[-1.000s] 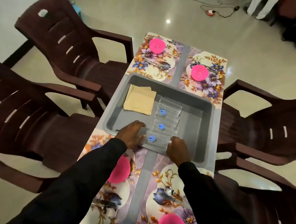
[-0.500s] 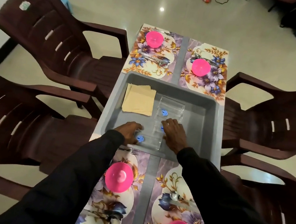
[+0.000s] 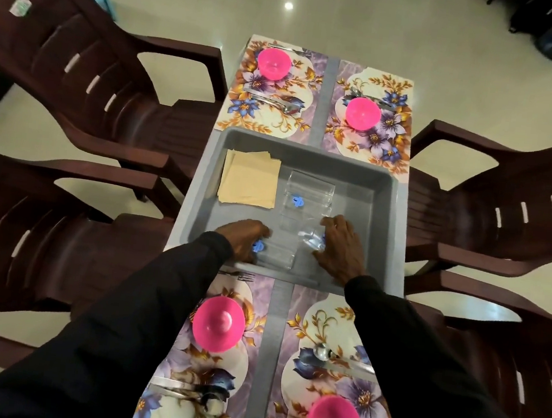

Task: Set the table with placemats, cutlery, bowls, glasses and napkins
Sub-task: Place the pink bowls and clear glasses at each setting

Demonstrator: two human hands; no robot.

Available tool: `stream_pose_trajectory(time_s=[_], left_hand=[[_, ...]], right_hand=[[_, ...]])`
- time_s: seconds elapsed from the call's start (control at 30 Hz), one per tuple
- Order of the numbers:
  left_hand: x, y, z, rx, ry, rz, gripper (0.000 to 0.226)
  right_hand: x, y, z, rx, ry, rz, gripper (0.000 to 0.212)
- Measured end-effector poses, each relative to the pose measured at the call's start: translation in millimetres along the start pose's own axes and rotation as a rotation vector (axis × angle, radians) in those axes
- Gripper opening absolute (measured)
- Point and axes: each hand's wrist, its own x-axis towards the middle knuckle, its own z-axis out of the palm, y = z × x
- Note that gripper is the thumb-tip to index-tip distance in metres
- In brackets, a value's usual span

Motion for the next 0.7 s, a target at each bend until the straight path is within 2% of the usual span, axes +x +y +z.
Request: stream_pose_trajectory(time_s=[0.13, 0.27, 0.43, 0.7], left_hand=[[-9.2, -1.7, 2.9, -0.072, 0.112, -0.008, 0.078], [-42.7, 13.5, -11.4, -0.140, 0.308, 0.087, 0.059], [-97.6, 48.8, -27.7, -0.186, 0.505, 0.181, 0.064], [-187.3, 130.7, -16.6, -0.370, 0.689, 0.198, 0.071]], right_hand=[[-25.2, 21.7, -17.5, 0.276, 0.069, 0.033, 0.065], [-50.6, 31.2, -43.7, 0.358, 0.151, 0.028, 0.067], [-95.9, 35.0, -84.1, 0.499, 0.242, -0.008, 0.067], [-190.1, 62.9, -112.5, 0.681, 0.167, 0.101, 0.060]])
